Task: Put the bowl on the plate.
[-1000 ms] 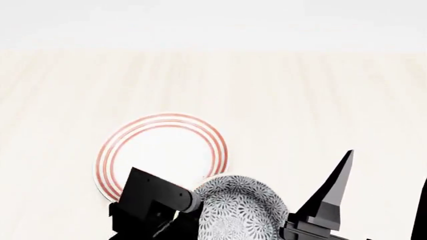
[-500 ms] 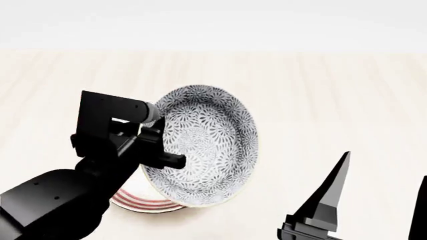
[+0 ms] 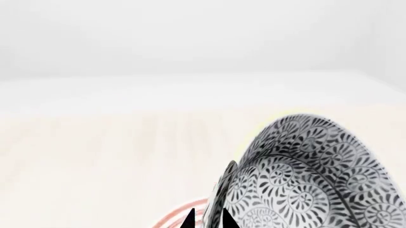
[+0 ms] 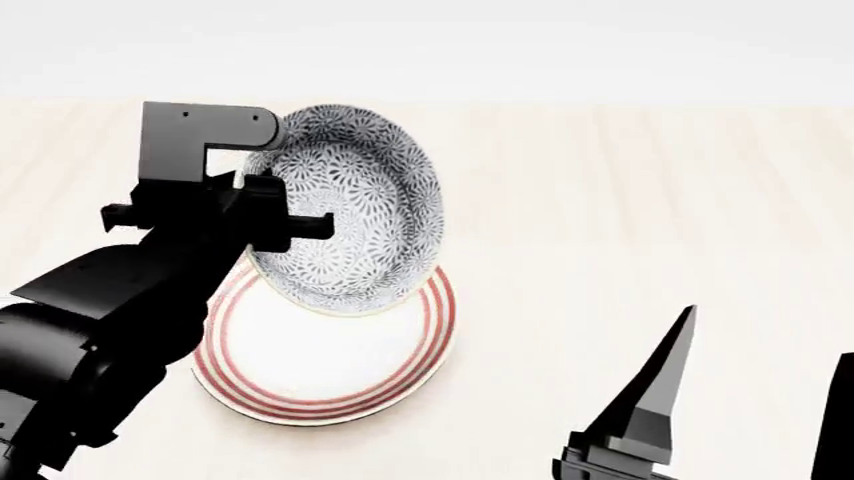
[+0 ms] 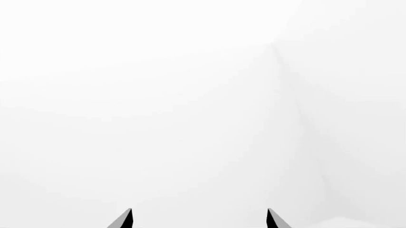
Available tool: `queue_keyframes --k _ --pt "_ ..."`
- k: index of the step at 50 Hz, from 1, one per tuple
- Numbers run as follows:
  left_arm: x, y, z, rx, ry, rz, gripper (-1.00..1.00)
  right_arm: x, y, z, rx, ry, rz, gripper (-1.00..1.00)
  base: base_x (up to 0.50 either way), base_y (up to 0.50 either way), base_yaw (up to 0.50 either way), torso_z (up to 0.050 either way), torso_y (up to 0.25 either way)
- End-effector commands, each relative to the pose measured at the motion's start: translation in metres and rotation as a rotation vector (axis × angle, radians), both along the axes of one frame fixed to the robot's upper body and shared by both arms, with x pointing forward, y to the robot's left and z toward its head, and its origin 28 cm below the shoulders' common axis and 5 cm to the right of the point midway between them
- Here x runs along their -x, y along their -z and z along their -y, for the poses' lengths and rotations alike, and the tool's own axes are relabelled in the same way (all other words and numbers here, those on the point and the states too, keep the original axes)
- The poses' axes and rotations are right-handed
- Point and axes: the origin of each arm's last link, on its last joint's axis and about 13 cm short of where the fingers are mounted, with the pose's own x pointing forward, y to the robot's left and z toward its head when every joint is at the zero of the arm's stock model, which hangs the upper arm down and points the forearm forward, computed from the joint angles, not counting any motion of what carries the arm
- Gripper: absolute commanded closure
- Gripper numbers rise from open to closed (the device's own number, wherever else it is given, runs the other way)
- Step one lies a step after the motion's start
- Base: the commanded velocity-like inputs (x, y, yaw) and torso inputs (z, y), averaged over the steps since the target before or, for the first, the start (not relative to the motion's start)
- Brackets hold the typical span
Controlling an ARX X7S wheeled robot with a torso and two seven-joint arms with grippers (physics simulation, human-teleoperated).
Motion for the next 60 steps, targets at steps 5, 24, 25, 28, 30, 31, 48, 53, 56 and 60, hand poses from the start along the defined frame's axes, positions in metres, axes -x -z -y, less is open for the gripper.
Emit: queue_keyframes --k 5,24,25,28,30,31,48,53,56,60 --pt "-0.012 -0.01 0.017 0.06 -0.033 -0.074 1.0 0.0 0.0 0.001 0.011 0.004 0.01 -1.0 0.0 0.0 0.0 0.0 0.0" --pt "-0.016 -0.005 0.02 0.13 -0.067 -0.17 1.0 0.0 0.001 0.0 0.013 -0.004 0.005 -1.0 0.0 0.0 0.0 0.0 0.0" --pt "-0.016 -0.005 0.02 0.131 -0.068 -0.171 1.0 0.0 0.001 0.0 0.012 -0.004 0.004 -1.0 0.0 0.0 0.0 0.0 0.0" --pt "-0.017 -0.003 0.018 0.131 -0.083 -0.169 1.0 0.0 0.002 0.0 0.014 -0.005 0.002 -1.0 0.0 0.0 0.0 0.0 0.0" --pt "-0.018 -0.003 0.016 0.137 -0.097 -0.161 1.0 0.0 0.003 0.0 0.014 -0.005 0.0 -1.0 0.0 0.0 0.0 0.0 0.0" --pt "-0.018 -0.003 0.015 0.139 -0.099 -0.16 1.0 0.0 0.003 0.0 0.014 -0.006 -0.001 -1.0 0.0 0.0 0.0 0.0 0.01" --pt "-0.02 0.0 0.008 0.157 -0.133 -0.16 1.0 0.0 0.004 0.0 0.018 -0.012 -0.007 -1.0 0.0 0.0 0.0 0.0 0.0" --pt "-0.02 0.0 0.007 0.165 -0.132 -0.161 1.0 0.001 0.004 -0.001 0.018 -0.014 -0.008 -1.0 0.0 0.0 0.0 0.0 0.0" --pt "-0.02 0.002 0.007 0.169 -0.127 -0.165 1.0 0.001 0.004 -0.001 0.017 -0.014 -0.008 -1.0 0.0 0.0 0.0 0.0 0.0" --pt "-0.019 0.003 0.007 0.177 -0.12 -0.173 1.0 0.001 0.005 -0.001 0.018 -0.015 -0.008 -1.0 0.0 0.0 0.0 0.0 0.0"
